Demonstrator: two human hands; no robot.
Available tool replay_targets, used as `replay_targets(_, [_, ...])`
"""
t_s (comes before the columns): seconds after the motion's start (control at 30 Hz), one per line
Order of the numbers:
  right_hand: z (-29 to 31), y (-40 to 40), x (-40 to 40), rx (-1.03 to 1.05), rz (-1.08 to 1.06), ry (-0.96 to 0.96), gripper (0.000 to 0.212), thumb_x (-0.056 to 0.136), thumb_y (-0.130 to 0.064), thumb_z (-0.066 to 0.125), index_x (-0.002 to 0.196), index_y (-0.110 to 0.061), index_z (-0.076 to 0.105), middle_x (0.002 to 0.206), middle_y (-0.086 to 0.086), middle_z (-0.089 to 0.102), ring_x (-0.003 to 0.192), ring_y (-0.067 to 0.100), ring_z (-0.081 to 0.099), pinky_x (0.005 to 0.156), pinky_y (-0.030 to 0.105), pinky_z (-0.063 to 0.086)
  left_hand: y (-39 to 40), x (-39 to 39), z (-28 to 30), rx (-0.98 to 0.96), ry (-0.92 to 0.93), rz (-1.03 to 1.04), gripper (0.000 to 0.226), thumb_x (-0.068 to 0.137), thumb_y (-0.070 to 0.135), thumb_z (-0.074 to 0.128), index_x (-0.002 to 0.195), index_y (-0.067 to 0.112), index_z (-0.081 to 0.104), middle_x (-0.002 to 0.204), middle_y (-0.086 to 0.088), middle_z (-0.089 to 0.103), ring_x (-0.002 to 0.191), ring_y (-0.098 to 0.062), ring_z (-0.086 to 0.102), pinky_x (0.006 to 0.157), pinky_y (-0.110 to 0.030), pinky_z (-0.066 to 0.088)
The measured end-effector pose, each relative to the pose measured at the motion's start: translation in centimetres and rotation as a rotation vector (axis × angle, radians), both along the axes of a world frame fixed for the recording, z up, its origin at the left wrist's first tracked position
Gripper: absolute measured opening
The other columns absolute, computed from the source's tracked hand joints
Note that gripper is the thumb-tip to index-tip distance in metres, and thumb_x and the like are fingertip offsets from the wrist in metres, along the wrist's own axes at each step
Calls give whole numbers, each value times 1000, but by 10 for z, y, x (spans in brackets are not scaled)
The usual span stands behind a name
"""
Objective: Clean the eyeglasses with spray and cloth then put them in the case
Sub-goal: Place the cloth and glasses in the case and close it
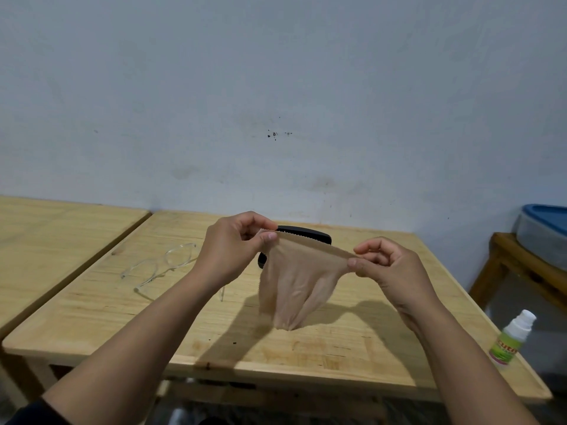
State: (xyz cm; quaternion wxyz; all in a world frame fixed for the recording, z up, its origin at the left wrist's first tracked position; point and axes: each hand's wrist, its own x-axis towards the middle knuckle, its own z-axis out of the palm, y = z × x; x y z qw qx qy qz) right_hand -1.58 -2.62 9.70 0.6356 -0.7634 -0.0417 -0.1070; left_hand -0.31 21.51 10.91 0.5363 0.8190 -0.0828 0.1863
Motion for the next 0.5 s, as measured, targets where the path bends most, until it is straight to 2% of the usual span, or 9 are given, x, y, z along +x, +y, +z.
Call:
replay_targets(0.1, [6, -6, 4, -31, -27, -32, 11, 74, -4, 73, 76, -14, 71, 64, 1, 65, 57, 8, 59, 68, 26, 50, -1, 5, -3, 25, 1, 15, 7, 78, 22, 72, 79, 28, 70, 74, 1, 73, 80, -26, 68, 81, -38, 51])
replay_targets(0.17, [10, -9, 10, -56, -44, -47, 12, 75, -4, 73, 73, -16, 71, 63, 1, 65, 57, 9, 58, 69, 27, 51, -4, 13, -5, 55, 11, 26, 11, 79, 19, 70, 78, 29, 69, 71, 8, 72, 76, -15, 68, 74, -25, 50])
replay_targets(0.23, [13, -10, 19, -71, -62, -51, 15, 76, -3, 72, 71, -17, 71, 64, 2, 64, 58, 11, 58, 72, 31, 52, -9, 21, -4, 72, 14, 24, 15, 81, 15, 68, 77, 29, 68, 70, 15, 69, 67, 3, 63, 62, -5, 44])
replay_targets(0.27, [14, -11, 25, -81, -75, -53, 16, 77, -4, 72, 71, -18, 70, 65, 1, 64, 60, 13, 59, 74, 33, 52, -12, 27, -3, 76, 11, 26, 15, 81, 13, 67, 78, 28, 68, 71, 16, 68, 64, 7, 61, 58, -1, 40])
replay_targets(0.37, [22, -12, 40, -80, -125, -83, 16, 78, -7, 71, 71, -22, 70, 67, -1, 65, 64, 15, 61, 78, 34, 52, -20, 42, 4, 63, -14, 37, 13, 82, 12, 66, 83, 24, 69, 74, 12, 67, 67, 6, 59, 58, 2, 38])
replay_targets(0.5, [33, -20, 47, -57, -156, -144, 14, 80, -9, 70, 76, -23, 71, 71, -4, 69, 66, 11, 64, 77, 28, 52, -25, 47, 13, 48, -87, 28, 13, 83, 13, 66, 85, 26, 70, 77, 19, 67, 70, 17, 59, 69, 3, 39])
